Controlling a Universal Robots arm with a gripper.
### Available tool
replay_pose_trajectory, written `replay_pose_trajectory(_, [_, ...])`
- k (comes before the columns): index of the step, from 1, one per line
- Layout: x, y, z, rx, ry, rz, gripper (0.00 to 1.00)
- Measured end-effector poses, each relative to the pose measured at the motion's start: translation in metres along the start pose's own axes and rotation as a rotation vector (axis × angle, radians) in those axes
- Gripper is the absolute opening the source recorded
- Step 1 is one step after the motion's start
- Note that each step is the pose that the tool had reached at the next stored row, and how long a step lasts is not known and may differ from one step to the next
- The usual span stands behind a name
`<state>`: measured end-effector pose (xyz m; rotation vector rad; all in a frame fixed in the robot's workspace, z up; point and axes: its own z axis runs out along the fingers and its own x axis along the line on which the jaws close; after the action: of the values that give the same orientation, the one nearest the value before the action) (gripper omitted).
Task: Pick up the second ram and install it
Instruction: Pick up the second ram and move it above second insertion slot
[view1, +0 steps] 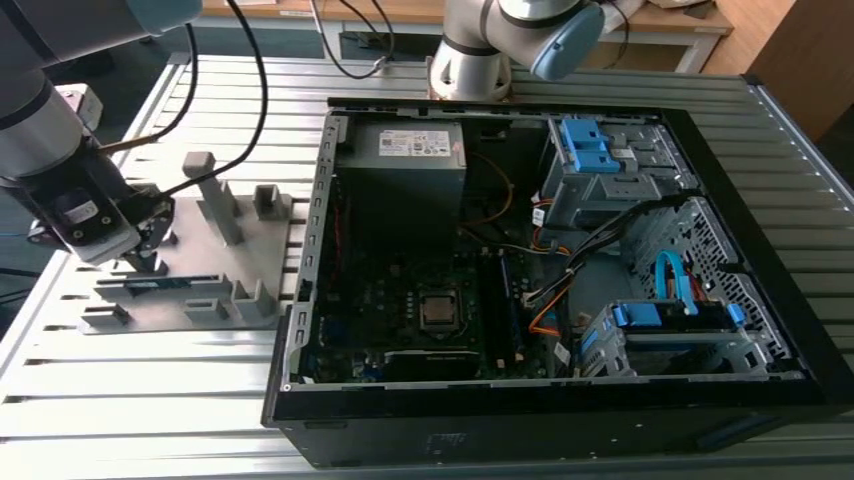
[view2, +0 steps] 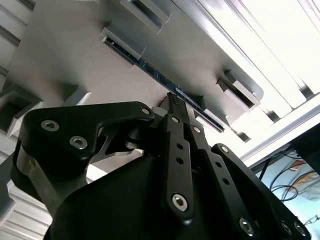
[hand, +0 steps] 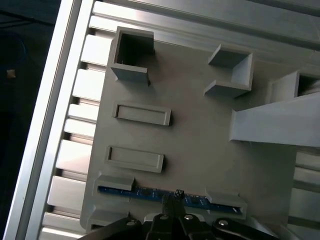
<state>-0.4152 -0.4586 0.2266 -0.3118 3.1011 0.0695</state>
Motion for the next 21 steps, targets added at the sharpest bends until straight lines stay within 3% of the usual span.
replay_pose_trajectory(21, [0.0, 0.0, 0.0, -0.0036, 0.0054, -0.127, 0.1])
